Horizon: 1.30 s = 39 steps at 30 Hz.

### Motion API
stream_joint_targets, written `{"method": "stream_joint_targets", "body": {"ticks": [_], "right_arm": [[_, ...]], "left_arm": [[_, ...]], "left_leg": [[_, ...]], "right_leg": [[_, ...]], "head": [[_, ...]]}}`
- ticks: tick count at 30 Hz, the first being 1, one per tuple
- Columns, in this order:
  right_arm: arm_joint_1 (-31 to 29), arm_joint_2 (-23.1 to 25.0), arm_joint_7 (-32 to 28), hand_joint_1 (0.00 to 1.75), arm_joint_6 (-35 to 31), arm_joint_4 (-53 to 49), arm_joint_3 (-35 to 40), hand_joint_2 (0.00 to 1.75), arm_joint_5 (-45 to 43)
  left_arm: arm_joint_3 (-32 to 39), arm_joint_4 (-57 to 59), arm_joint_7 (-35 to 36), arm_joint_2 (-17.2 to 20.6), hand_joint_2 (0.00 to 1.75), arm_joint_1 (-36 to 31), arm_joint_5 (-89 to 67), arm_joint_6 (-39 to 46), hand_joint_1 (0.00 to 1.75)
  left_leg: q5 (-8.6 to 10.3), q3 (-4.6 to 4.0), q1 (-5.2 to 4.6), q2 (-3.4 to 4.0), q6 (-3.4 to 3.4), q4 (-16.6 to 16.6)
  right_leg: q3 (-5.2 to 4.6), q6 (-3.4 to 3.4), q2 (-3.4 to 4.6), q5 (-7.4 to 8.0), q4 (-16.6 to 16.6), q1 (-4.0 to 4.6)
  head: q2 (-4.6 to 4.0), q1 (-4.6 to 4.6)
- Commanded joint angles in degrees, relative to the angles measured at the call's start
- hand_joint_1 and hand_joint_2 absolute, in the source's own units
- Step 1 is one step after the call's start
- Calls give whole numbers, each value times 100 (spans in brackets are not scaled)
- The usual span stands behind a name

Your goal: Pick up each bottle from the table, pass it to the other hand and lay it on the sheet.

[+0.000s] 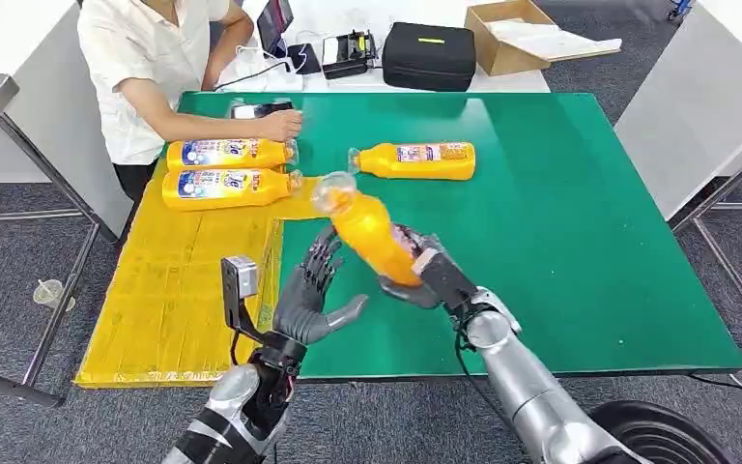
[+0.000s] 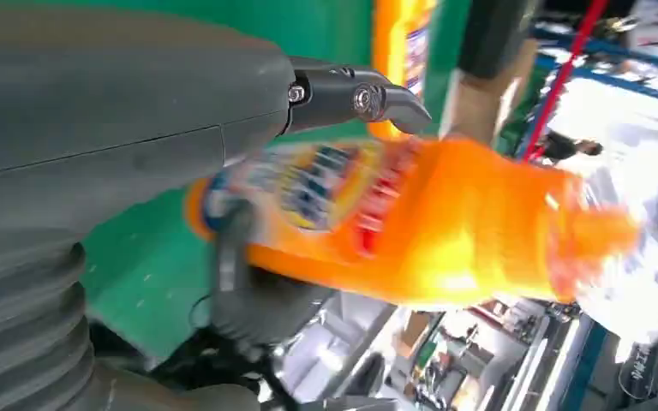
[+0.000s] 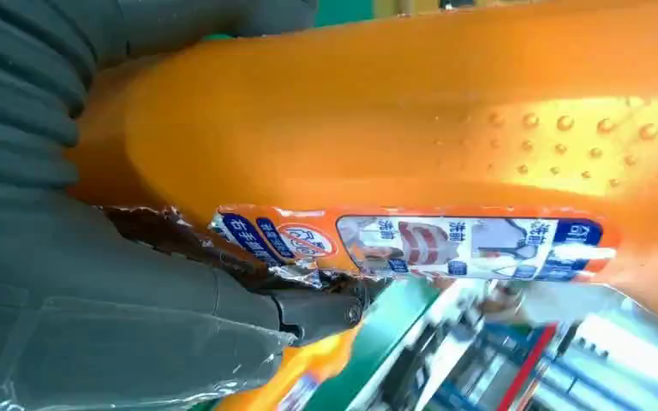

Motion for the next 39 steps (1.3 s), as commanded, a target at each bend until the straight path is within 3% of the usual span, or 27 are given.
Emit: {"method": "stream_joint_targets", "body": {"ticks": [1, 14, 26, 34, 35, 36, 39], "right_arm": [[-404, 122, 33, 175, 35, 307, 1112, 175, 64], [-422, 246, 98, 175, -303, -40, 1739, 175, 263], [-436, 237, 99, 175, -321, -5, 1769, 175, 245], [-488, 273, -34, 175, -293, -69, 1829, 175, 100], [-477, 267, -74, 175, -206, -90, 1789, 175, 2], [-451, 254, -103, 175, -118, -126, 1743, 175, -108], [-371, 195, -104, 175, -82, -210, 1598, 175, -206]], "left_arm": [[-135, 7, -412, 27, 175, -461, -597, 510, 0], [148, 274, -371, -204, 175, -654, -292, 641, 0], [117, 284, -366, -202, 175, -668, -290, 625, 0], [-61, 670, 24, -96, 175, -767, 419, -511, 0], [-187, 655, -94, -46, 175, -781, 251, -580, 61], [-242, 646, -184, -39, 175, -774, 115, -539, 175], [-268, 509, -291, -43, 175, -722, -93, -487, 175]], "left_leg": [[-17, 21, 4, 22, 0, 11], [-11, 12, 3, 15, 0, 10], [-12, 17, 3, 10, -1, 6], [-12, 20, 2, 14, 0, 6], [-13, 19, 3, 15, -1, 8], [-17, 27, 5, 20, -1, 9], [-13, 20, 2, 6, 0, 6]], "right_leg": [[19, -25, 9, -10, 5, 10], [12, -20, 6, -8, 6, 7], [17, -20, 1, -9, 3, 7], [18, -23, 5, -8, 3, 6], [17, -23, 5, -9, 4, 8], [25, -29, 7, -12, 4, 10], [21, -22, -4, -12, 3, 6]], "head": [[0, 0], [0, 0], [0, 0], [0, 0], [0, 0], [0, 0], [0, 0]]}}
